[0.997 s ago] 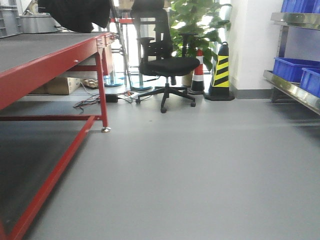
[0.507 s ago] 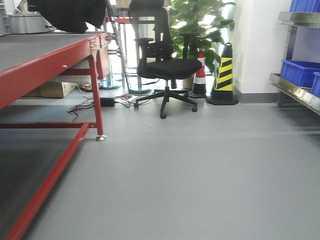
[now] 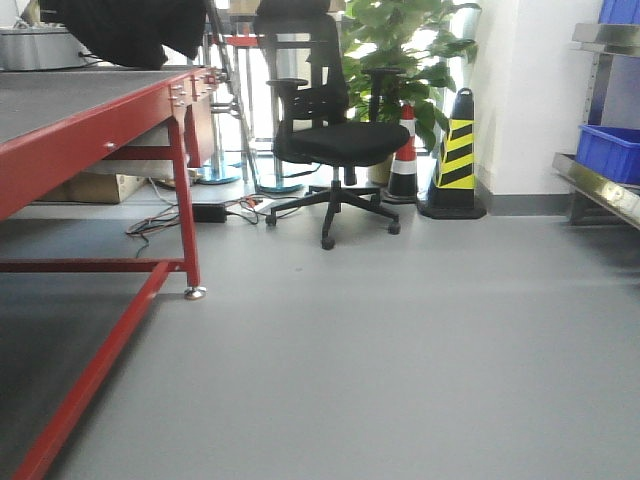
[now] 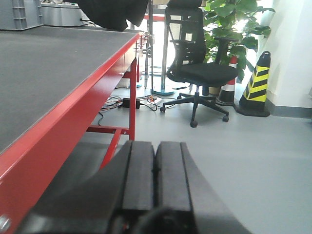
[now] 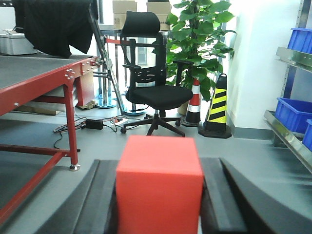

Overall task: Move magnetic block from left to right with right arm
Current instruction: 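Drive toward the black chair and plant holding the cube, then turn the base to face the second grey table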

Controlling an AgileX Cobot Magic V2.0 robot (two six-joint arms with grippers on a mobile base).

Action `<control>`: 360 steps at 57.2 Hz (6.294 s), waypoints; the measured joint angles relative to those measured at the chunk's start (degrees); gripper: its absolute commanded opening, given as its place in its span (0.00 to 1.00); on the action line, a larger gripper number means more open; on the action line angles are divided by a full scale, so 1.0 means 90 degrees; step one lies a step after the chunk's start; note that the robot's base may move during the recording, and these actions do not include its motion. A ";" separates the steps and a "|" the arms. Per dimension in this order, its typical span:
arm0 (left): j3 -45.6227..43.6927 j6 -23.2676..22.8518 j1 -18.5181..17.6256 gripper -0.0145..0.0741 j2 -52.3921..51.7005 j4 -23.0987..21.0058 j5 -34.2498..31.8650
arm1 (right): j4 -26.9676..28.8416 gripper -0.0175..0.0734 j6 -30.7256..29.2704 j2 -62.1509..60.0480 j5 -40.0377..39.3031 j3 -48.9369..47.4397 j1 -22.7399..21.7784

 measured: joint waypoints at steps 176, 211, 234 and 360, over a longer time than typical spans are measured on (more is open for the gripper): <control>0.0000 0.0000 0.0000 0.02 0.0000 0.0000 0.0000 | 0.0000 0.56 0.0000 0.0000 0.0000 0.0000 0.0000; 0.0000 0.0000 0.0000 0.02 0.0000 0.0000 0.0000 | 0.0000 0.56 0.0000 0.0000 0.0000 0.0000 0.0000; 0.0000 0.0000 0.0000 0.02 0.0000 0.0000 0.0000 | 0.0000 0.56 0.0000 0.0000 0.0000 0.0000 0.0000; 0.0000 0.0000 0.0000 0.02 0.0000 0.0000 0.0000 | 0.0000 0.56 0.0000 0.0000 0.0000 0.0000 0.0000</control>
